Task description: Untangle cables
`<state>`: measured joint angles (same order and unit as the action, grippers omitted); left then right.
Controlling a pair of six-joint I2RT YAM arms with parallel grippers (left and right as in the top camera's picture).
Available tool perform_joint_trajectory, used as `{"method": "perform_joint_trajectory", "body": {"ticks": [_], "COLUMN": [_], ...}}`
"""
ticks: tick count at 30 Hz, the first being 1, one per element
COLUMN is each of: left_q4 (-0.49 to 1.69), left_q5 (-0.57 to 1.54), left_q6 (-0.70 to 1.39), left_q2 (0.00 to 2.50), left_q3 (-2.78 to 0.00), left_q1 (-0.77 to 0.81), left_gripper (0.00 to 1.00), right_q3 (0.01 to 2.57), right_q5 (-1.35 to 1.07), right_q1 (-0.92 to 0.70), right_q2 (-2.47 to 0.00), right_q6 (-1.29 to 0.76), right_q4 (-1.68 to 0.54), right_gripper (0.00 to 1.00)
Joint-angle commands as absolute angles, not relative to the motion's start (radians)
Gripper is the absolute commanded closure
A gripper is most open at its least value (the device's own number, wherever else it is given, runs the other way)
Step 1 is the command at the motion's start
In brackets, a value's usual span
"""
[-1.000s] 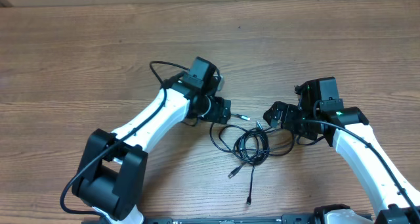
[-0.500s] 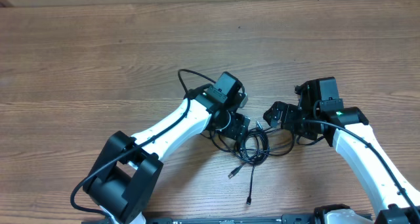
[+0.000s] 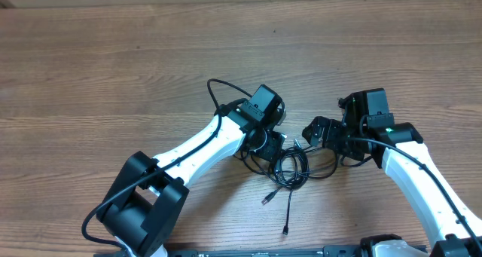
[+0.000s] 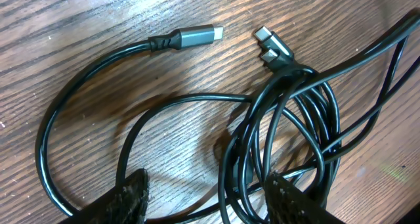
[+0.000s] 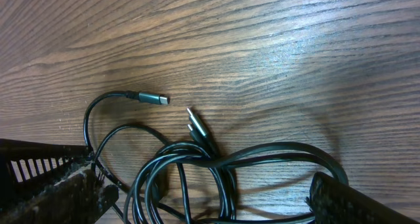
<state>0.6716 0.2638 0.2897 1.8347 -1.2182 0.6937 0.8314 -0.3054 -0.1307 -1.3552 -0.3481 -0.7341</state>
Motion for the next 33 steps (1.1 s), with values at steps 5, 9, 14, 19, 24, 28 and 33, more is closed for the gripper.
{"method": "perform_joint_trajectory", "body": {"ticks": [5,9,14,19,24,28,33], "left_q4": [0.655,0.685,0.776,0.833,0.825,0.802,0.751], "left_q5": [0.256,0.263,0.264,0.305,0.305,0.323,0.393], "left_q6": [0.386,0.511,0.635,0.738,0.900,0.952,0.950], "left_q2": [1.846,1.846,1.846,1.846,1.856,1.926,2.008], "left_q3": [-1.213,-1.213,-1.213,-1.213,-1.213,-1.213,-1.213], "left_q1": [0.699,0.702,0.702,0.702,0.713,0.742,0.782], "left_gripper": [0.40,0.45,0.25,0.17,0.27,0.33,0.61], "right_q3": [0.857,0.857,0.857,0.857,0.857,0.857,0.857], "right_q5": [-0.292,-0.292,-0.292,-0.292,-0.292,-0.292,-0.292], "right_q1": [-0.130,-0.130,-0.130,-0.130,-0.130,-0.130,-0.130], "right_q2": [-1.354,-1.354,-1.354,-1.354,-1.354,-1.354,-1.354], "right_q6": [-0.356,-0.356,-0.356,-0.355,-0.356,-0.356,-0.356], "right_q4": [-0.731,-0.731,-0.731,-0.731,-0.731,-0.731,-0.731], "right_gripper": [0.00,0.00,0.00,0.00,0.00,0.00,0.00]}}
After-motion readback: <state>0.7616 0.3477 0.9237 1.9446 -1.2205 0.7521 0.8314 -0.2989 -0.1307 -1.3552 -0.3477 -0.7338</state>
